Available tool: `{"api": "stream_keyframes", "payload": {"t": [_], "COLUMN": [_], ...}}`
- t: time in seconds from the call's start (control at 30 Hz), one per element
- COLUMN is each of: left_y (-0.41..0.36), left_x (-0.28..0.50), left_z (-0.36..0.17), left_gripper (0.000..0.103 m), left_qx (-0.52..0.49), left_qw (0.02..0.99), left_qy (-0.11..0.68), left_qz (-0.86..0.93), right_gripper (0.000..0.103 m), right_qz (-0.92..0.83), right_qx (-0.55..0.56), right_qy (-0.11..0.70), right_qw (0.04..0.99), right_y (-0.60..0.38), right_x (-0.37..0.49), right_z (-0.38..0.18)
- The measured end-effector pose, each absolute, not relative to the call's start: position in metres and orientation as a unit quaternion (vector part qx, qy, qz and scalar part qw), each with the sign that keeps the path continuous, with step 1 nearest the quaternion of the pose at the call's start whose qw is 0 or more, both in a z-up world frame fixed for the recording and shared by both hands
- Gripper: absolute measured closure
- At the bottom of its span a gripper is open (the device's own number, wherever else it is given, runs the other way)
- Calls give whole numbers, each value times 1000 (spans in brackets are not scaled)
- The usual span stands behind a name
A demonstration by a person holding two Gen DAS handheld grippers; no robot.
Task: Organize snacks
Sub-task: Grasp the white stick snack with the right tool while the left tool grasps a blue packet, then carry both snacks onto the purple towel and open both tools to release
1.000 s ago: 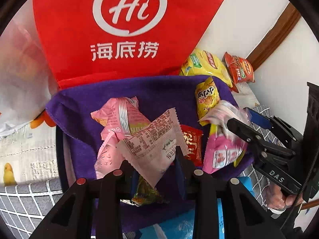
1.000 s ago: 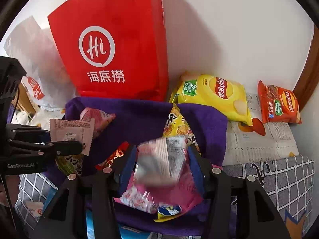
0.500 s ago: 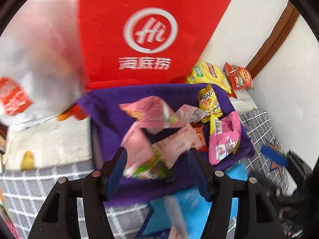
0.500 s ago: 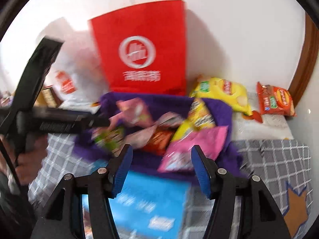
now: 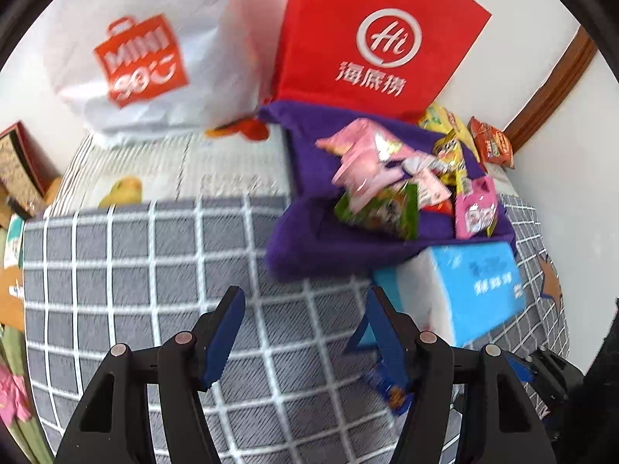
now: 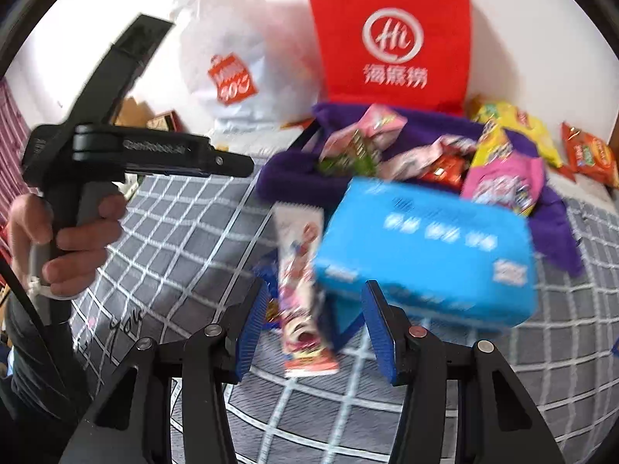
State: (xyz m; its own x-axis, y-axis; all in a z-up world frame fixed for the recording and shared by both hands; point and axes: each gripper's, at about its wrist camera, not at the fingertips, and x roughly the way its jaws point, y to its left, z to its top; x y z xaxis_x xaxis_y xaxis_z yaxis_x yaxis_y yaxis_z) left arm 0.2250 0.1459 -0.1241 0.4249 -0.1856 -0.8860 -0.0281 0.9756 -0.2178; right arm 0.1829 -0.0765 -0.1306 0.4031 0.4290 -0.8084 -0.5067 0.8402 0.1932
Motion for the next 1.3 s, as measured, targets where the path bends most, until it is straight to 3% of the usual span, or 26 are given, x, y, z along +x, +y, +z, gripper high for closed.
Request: {"api": "stream_keyframes", "payload": {"t": [0.07, 0.13, 0.17, 0.2, 0.63, 0.9, 1.0, 1.03, 1.1, 1.13, 1.3], "left_y": [150, 151, 150, 148, 68, 34, 30, 31, 37, 41, 52], "left_x": [216, 208, 205, 202, 200, 175, 168, 166, 163, 161, 150], "left_z": [-128, -132, -134, -135, -168, -179, -177, -174, -167, -164, -149], "left_gripper": [40, 40, 40, 40, 38, 31, 40, 54, 62, 74, 80], "left_qx": [-96, -92, -89, -87, -20, 49, 55, 49, 32, 23, 7], "left_qw": [836, 835, 835, 834, 820, 826, 834, 835, 836, 838, 845], "left_qy": [538, 540, 541, 542, 555, 541, 532, 531, 530, 528, 518], "left_qz": [-46, -43, -45, -47, -139, -147, -136, -136, -135, -137, -134], "right_gripper": [52, 59, 75, 81, 83, 83, 83, 83, 83, 83, 83], "right_qz": [271, 267, 265, 265, 227, 163, 166, 169, 176, 179, 193], "right_qx": [-52, -51, -48, -46, -51, -32, -31, -33, -33, -33, -38], "right_qy": [480, 483, 485, 489, 456, 481, 477, 474, 470, 468, 451], "right_qw": [833, 833, 832, 830, 859, 861, 863, 863, 865, 865, 871], "right_y": [-68, -64, -63, -63, -133, -187, -188, -186, -187, -187, -184], "right_x": [182, 182, 183, 184, 122, 121, 123, 124, 124, 124, 122], "right_z": [-144, -155, -159, -163, -128, -148, -151, -149, -144, -142, -124]}}
